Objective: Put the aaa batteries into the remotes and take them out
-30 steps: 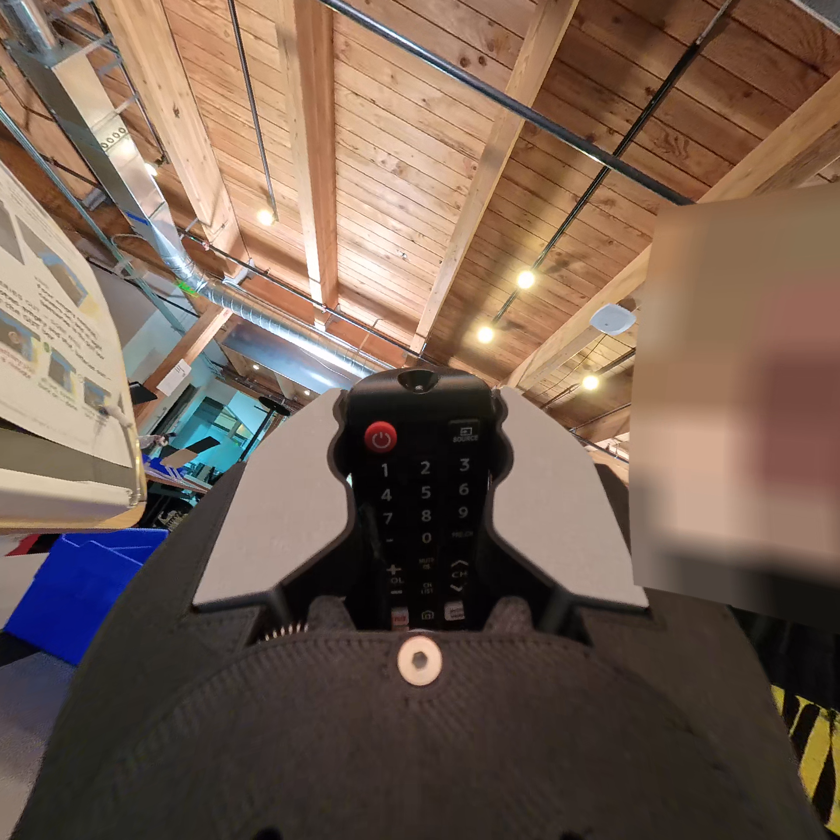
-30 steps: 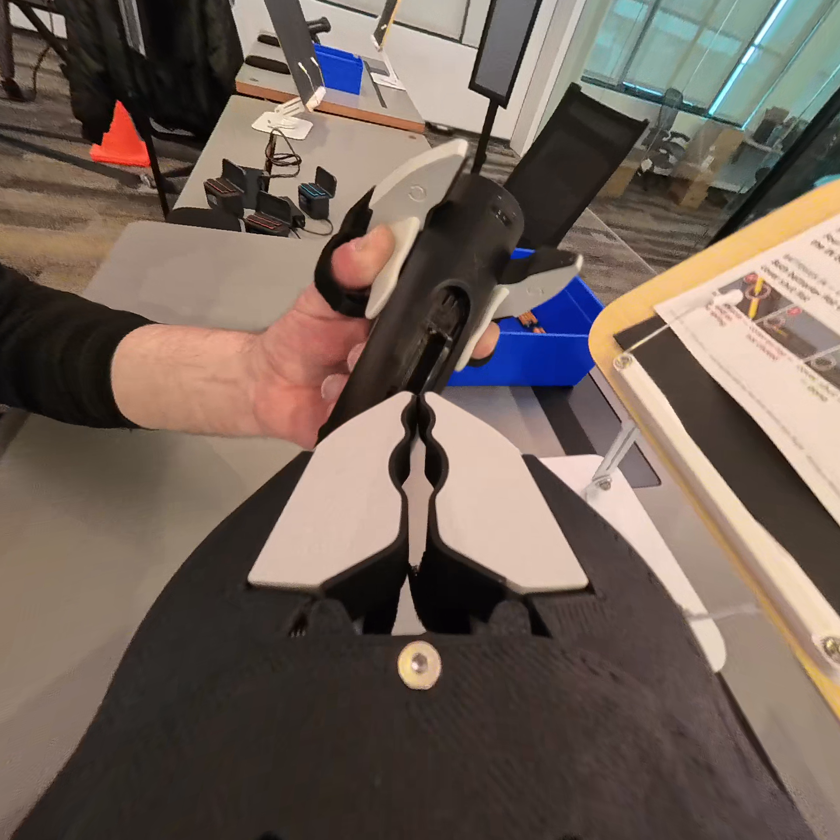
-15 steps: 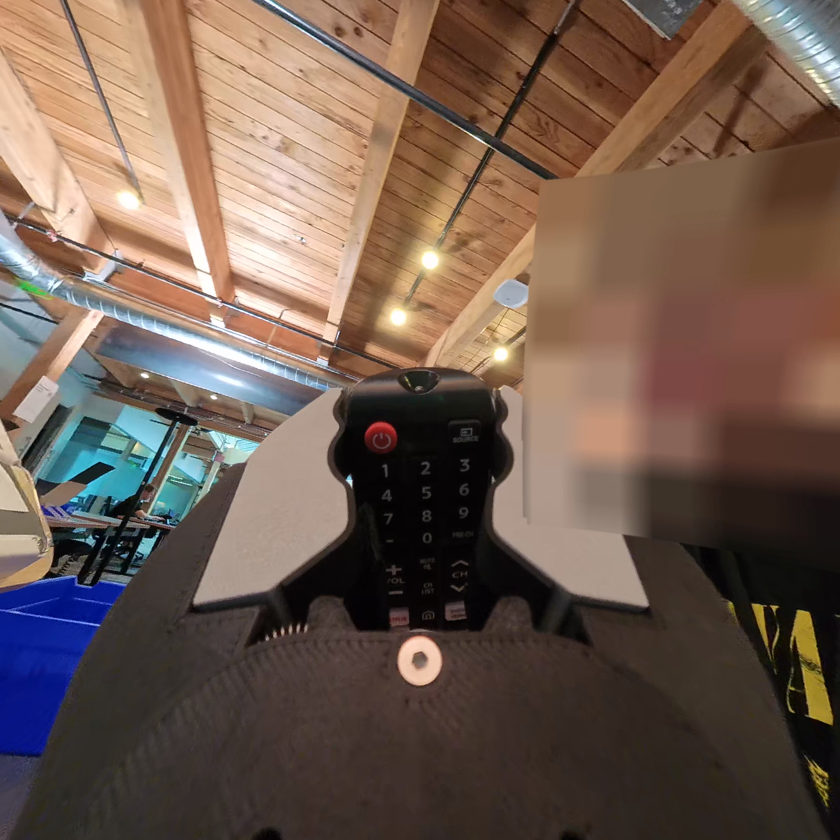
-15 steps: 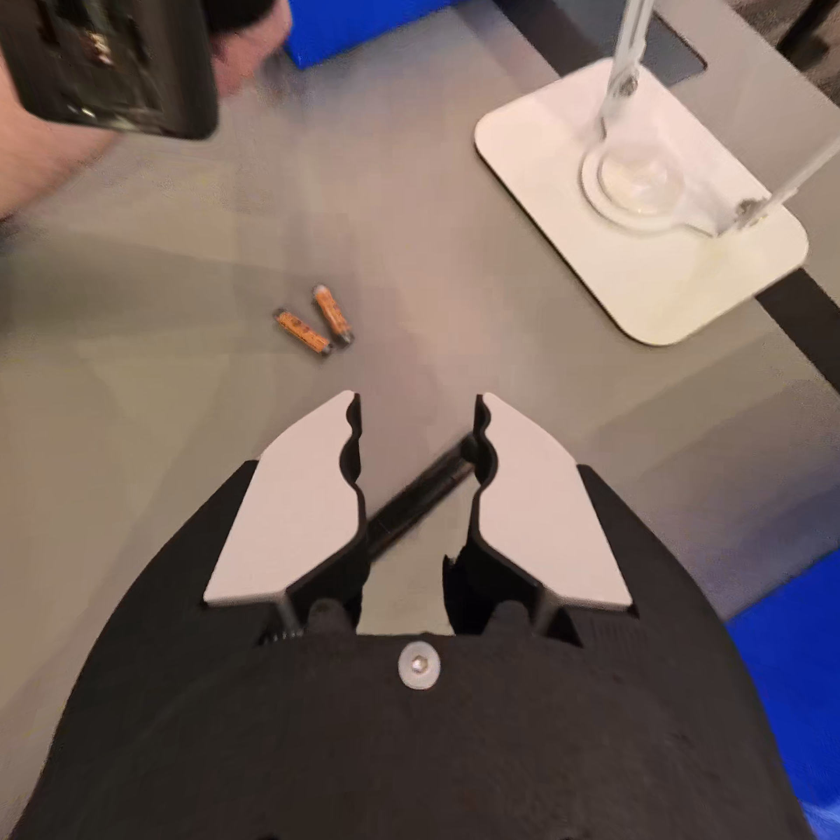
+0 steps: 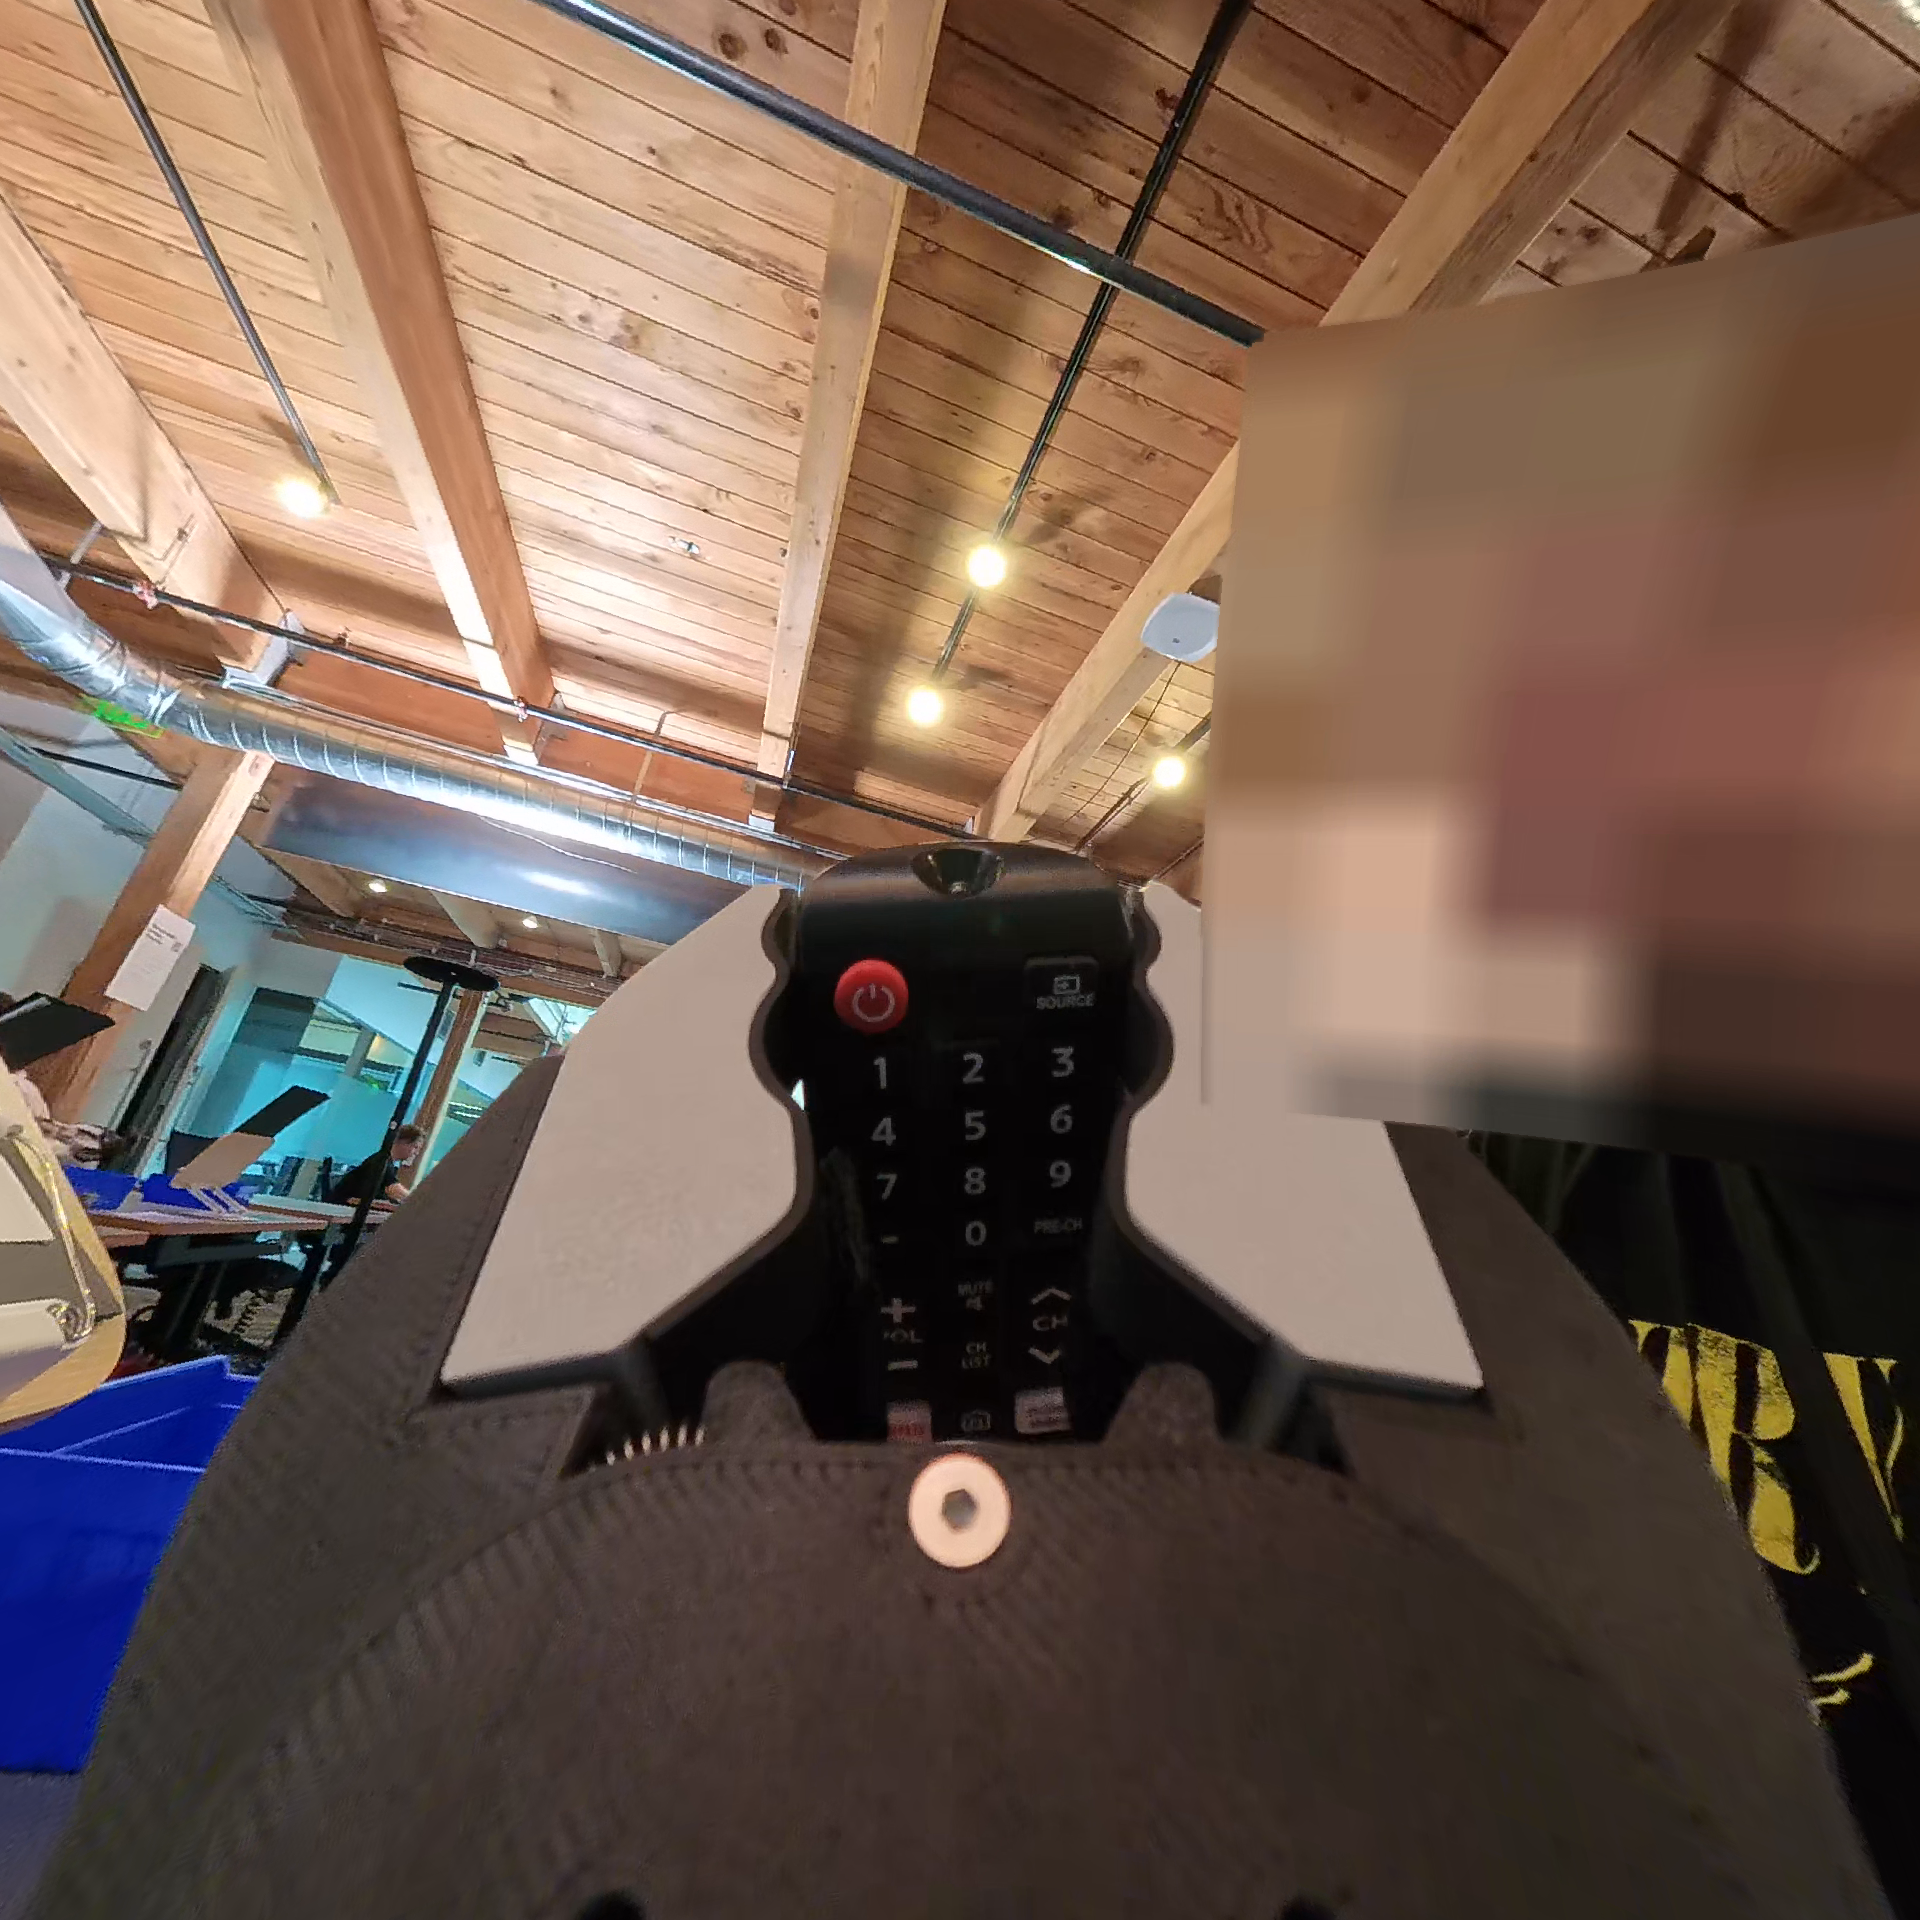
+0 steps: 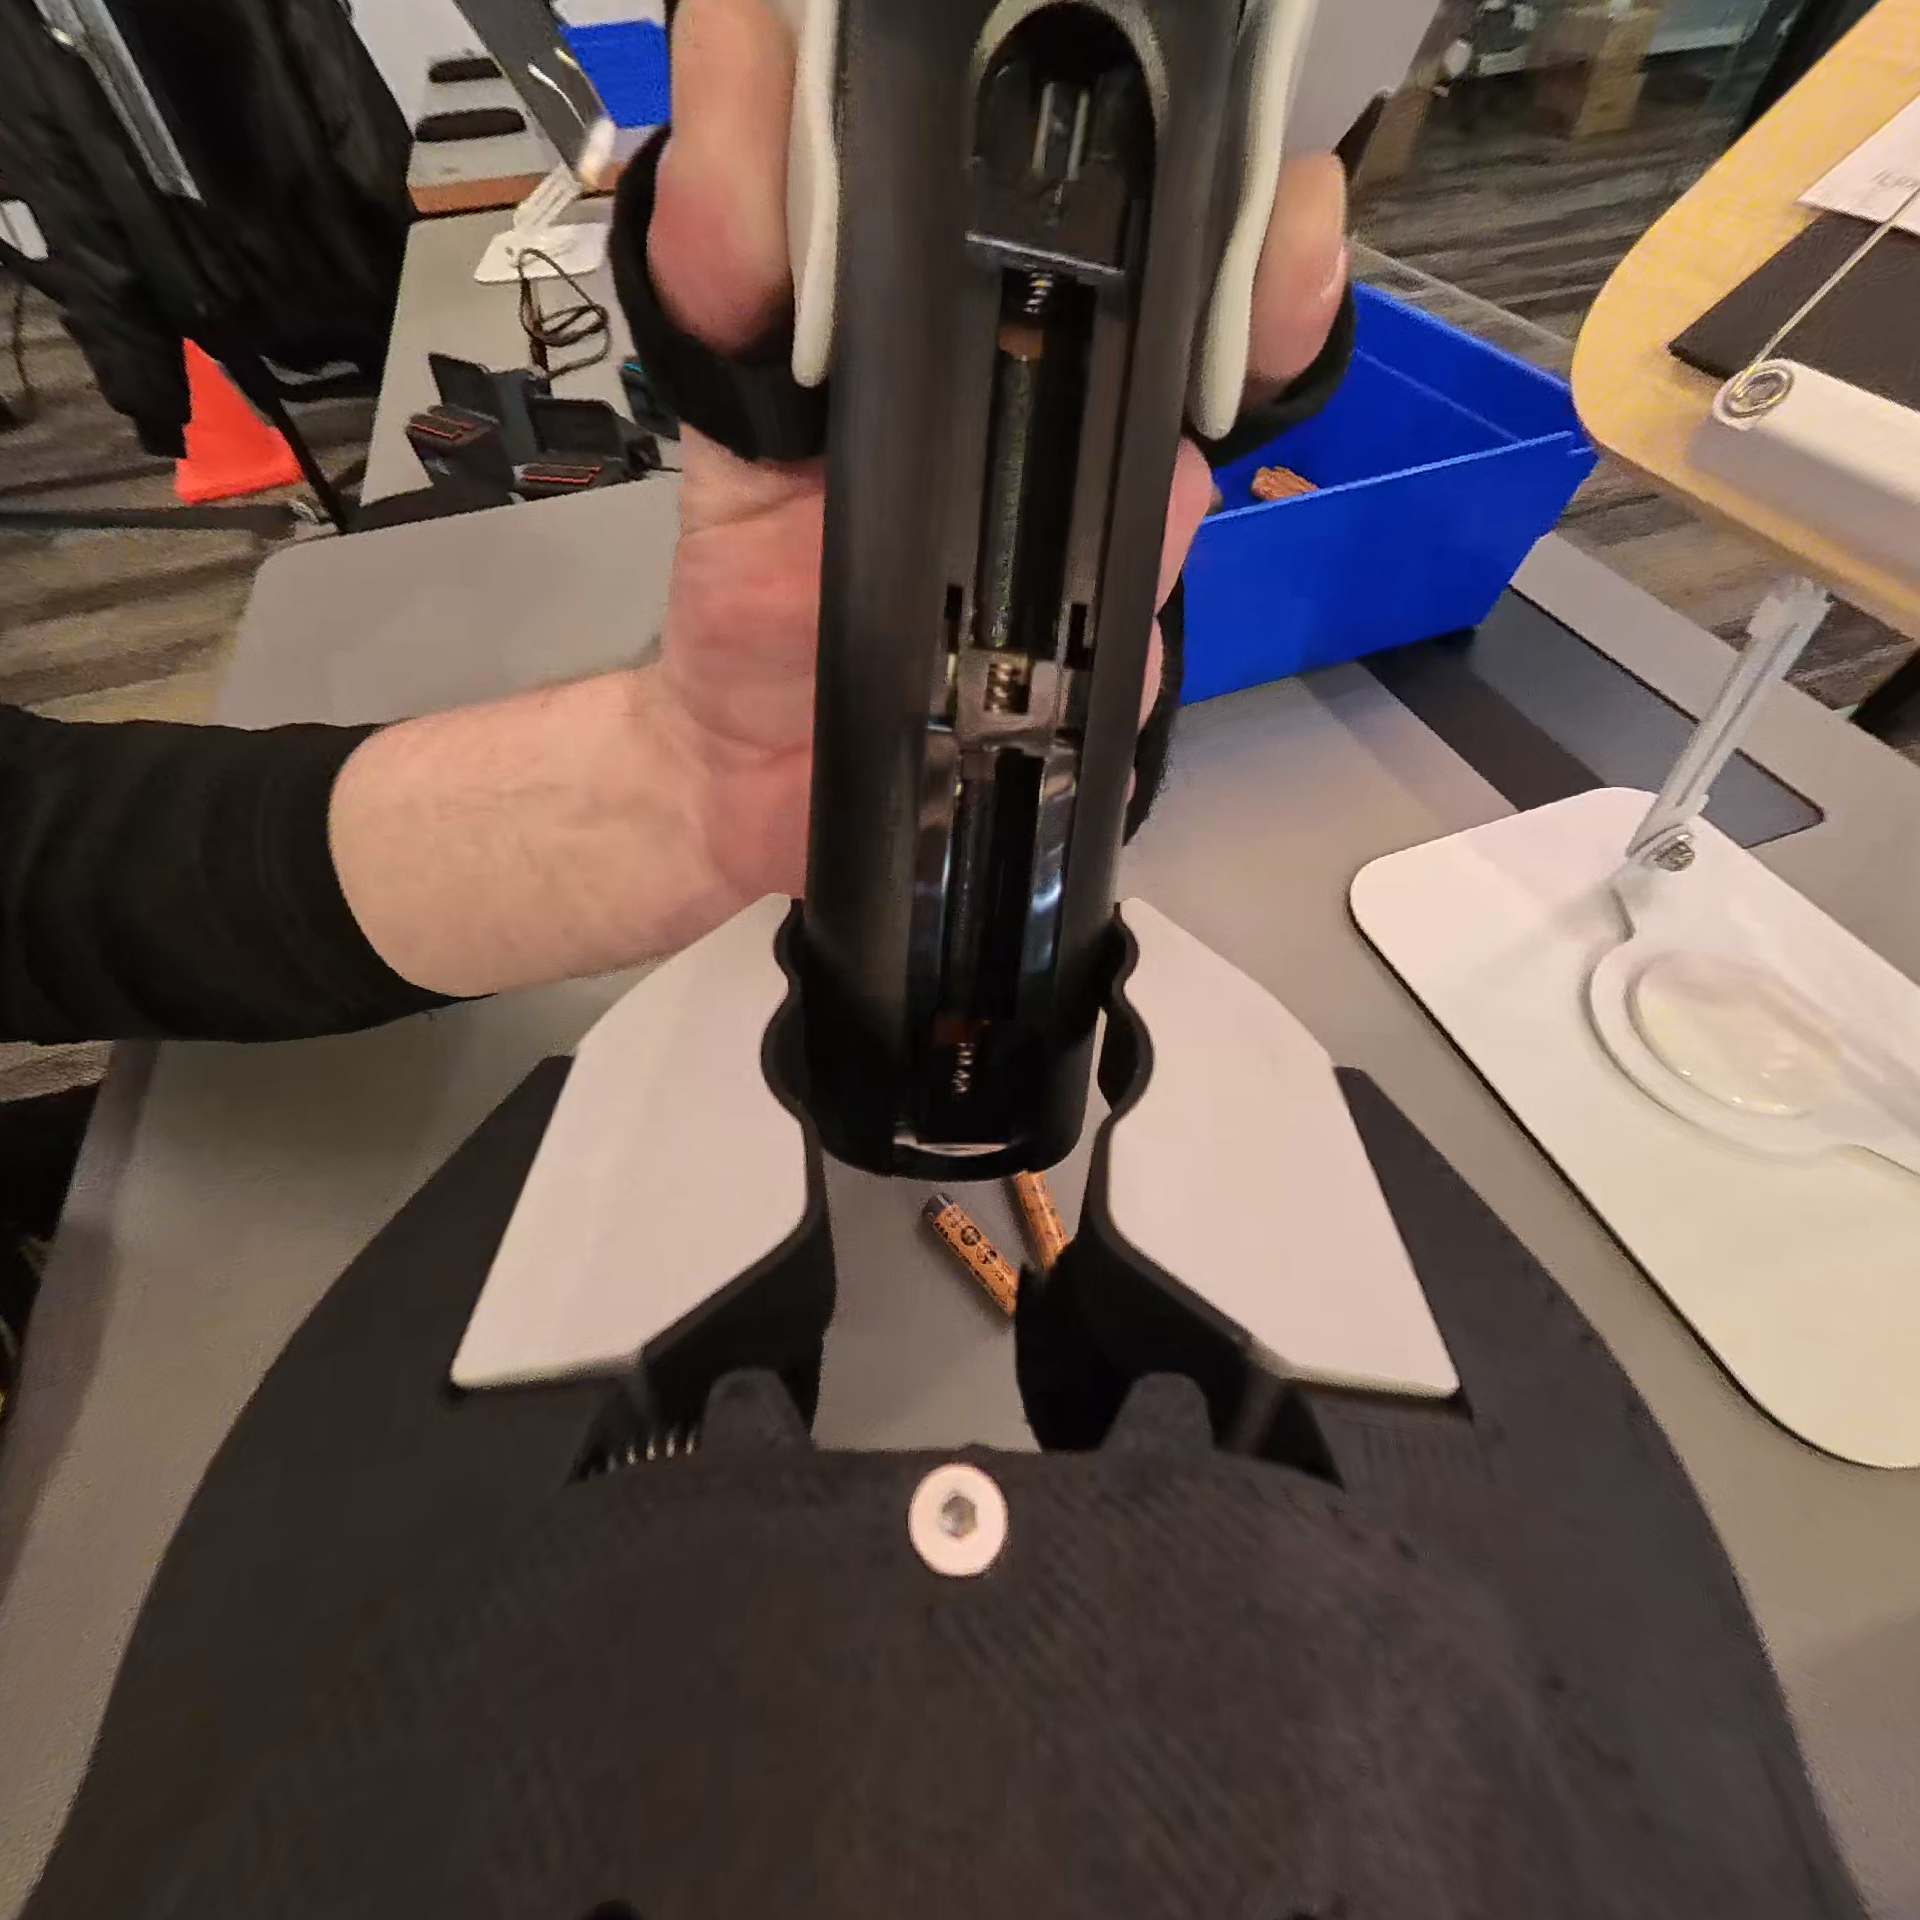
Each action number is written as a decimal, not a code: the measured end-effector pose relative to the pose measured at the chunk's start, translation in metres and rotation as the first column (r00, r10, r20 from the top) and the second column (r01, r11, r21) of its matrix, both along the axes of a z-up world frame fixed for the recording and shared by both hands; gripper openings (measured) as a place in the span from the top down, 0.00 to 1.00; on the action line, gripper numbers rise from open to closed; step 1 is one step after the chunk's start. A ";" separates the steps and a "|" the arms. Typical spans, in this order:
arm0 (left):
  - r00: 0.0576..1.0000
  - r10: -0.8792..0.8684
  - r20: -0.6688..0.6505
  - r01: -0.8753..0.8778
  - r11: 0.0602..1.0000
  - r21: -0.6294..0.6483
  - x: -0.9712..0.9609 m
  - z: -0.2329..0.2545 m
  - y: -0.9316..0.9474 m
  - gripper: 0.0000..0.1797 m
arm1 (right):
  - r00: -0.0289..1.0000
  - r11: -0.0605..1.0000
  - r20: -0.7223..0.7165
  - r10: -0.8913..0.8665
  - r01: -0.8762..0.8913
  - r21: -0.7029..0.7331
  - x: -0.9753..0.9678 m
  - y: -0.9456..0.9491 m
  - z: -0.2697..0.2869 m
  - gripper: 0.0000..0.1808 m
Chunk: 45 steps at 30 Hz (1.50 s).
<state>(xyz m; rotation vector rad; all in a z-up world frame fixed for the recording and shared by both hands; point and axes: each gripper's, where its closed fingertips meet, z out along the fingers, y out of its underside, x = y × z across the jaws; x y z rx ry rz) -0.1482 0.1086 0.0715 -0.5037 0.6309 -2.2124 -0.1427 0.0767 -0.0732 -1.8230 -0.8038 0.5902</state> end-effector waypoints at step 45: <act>0.442 0.689 -0.574 0.175 0.561 0.809 0.013 -0.090 -0.023 0.65 | 0.829 0.963 0.493 0.264 -0.251 -0.094 0.079 -0.019 0.033 0.72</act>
